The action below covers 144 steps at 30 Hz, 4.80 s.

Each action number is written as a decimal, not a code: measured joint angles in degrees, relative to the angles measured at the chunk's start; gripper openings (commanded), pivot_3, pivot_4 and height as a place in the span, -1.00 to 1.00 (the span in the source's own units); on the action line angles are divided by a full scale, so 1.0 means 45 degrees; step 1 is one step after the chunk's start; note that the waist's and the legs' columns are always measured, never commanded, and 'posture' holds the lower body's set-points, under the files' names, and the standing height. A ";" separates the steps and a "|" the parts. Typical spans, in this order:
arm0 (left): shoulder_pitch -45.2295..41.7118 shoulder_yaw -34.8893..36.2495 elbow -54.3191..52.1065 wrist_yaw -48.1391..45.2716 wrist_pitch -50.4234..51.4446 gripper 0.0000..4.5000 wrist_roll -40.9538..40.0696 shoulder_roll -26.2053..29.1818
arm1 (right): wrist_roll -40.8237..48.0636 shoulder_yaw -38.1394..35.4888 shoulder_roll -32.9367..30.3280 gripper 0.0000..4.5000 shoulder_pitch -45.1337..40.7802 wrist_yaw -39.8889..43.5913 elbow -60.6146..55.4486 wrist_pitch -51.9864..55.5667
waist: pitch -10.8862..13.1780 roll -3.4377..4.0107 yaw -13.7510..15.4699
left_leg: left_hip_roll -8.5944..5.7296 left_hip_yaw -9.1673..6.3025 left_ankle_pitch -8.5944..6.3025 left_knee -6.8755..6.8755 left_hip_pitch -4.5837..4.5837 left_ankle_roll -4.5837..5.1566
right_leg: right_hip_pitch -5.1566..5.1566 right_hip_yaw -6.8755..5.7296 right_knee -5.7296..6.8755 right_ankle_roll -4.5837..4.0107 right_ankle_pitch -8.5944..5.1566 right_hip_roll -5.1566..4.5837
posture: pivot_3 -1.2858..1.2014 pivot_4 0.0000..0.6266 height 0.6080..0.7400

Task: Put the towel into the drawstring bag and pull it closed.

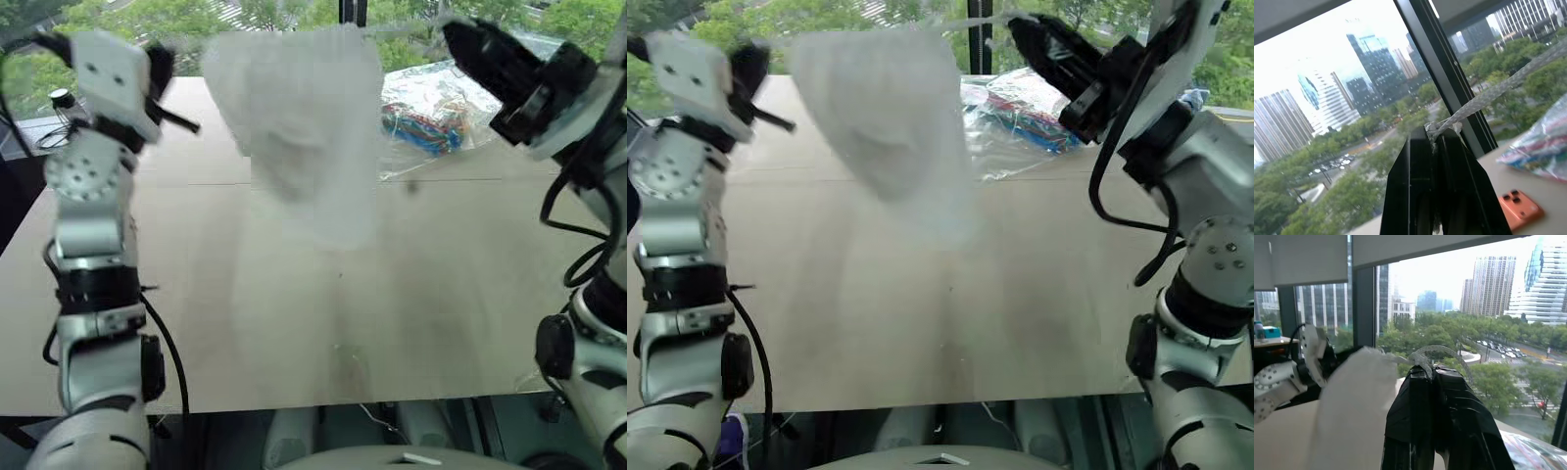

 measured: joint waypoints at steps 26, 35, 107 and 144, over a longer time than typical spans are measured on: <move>0.2843 -0.0994 -0.2639 -0.0450 0.1800 -1.00 -0.0455 -0.1068 | -0.5991 0.1707 -0.1904 -0.53 0.4024 -0.0156 0.2216 -0.4044 | 0.0000 -0.0003 -0.0053 | 0.0013 0.0026 0.0005 0.0080 -0.0155 -0.0001 | -0.0156 0.0009 0.0079 0.0015 0.0011 0.0008 | 0.03 -0.52 0.91; 0.1631 -0.1772 -0.5338 -0.1208 0.5560 -1.00 -0.2392 -0.1823 | -0.6205 0.5659 0.0563 0.39 0.3444 0.1054 0.2150 -0.4214 | 0.0000 -0.0003 -0.0118 | 0.0009 0.0014 0.0006 0.0086 -0.0158 -0.0002 | -0.0157 0.0002 0.0079 0.0015 0.0011 0.0009 | 0.03 -0.52 0.91; 0.3895 -0.1318 -0.8035 0.2051 1.5979 -1.00 -1.9402 -0.2264 | -0.5071 0.2454 -0.0502 0.39 0.4170 0.2699 0.3742 -0.3315 | -0.0001 0.0006 -0.0320 | 0.0004 0.0031 0.0005 0.0089 0.0067 -0.0002 | 0.0036 0.0053 0.0103 0.0012 0.0008 0.0024 | 0.03 -0.52 0.91; 0.6028 0.0621 -0.5259 -0.3172 1.3350 -1.00 -1.1536 0.2014 | -0.8273 0.6966 -0.1180 0.39 0.7946 0.3943 0.2119 -0.5529 | 0.0005 0.0000 -0.0248 | 0.0016 0.0035 0.0003 0.0052 0.0042 -0.0001 | 0.0013 0.0036 0.0059 0.0014 -0.0003 0.0020 | 0.03 -0.52 0.91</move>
